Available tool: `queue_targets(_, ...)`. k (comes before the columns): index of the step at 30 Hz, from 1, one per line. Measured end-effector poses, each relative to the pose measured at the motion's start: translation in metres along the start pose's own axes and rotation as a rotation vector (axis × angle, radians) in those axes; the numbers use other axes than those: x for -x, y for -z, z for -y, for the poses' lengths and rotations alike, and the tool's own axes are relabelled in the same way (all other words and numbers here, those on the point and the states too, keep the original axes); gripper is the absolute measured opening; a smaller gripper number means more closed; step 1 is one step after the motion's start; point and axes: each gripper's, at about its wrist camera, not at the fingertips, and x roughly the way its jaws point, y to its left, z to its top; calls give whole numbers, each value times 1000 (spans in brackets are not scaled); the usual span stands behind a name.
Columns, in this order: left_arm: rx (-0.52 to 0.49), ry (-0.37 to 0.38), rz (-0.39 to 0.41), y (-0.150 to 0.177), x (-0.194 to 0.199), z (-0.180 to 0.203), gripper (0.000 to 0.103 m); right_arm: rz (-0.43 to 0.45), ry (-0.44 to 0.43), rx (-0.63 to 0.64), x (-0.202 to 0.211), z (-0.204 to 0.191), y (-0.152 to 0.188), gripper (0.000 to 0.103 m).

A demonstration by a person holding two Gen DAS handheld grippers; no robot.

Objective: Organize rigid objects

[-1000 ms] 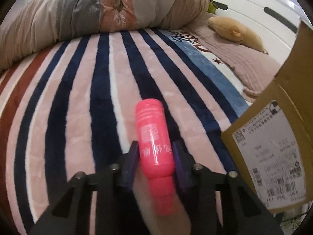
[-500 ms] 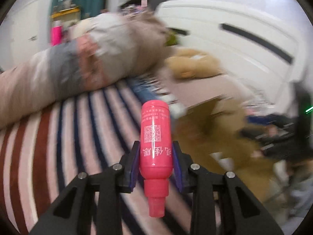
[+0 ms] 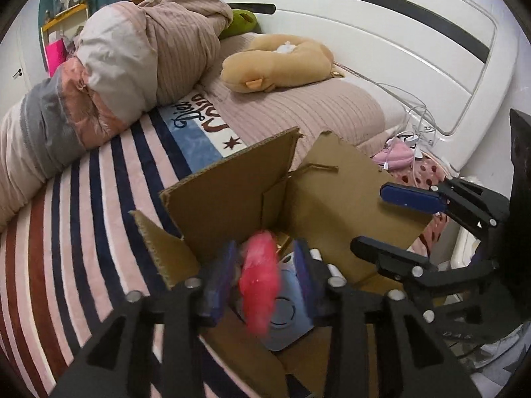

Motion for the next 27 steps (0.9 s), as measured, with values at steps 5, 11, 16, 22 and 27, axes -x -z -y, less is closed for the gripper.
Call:
queue_targets(5, 8, -6, 26, 1, 7, -1, 61, -1, -6, -15, 1, 4, 3, 55)
queue_targets(11, 45, 10, 100, 7, 35, -9, 82, 5, -1, -6, 3, -1, 2, 61)
queue_targets(16, 100, -69, 220, 26, 79, -20, 101, 48, -52, 26, 11, -8, -4, 83)
queue_targets(22, 217, -244, 364, 60, 129, -43, 102, 245, -167, 97, 46, -26, -19, 103)
queue_targets(27, 307, -378, 468, 87, 160, -59, 102, 383, -301, 116, 75, -38, -30, 103)
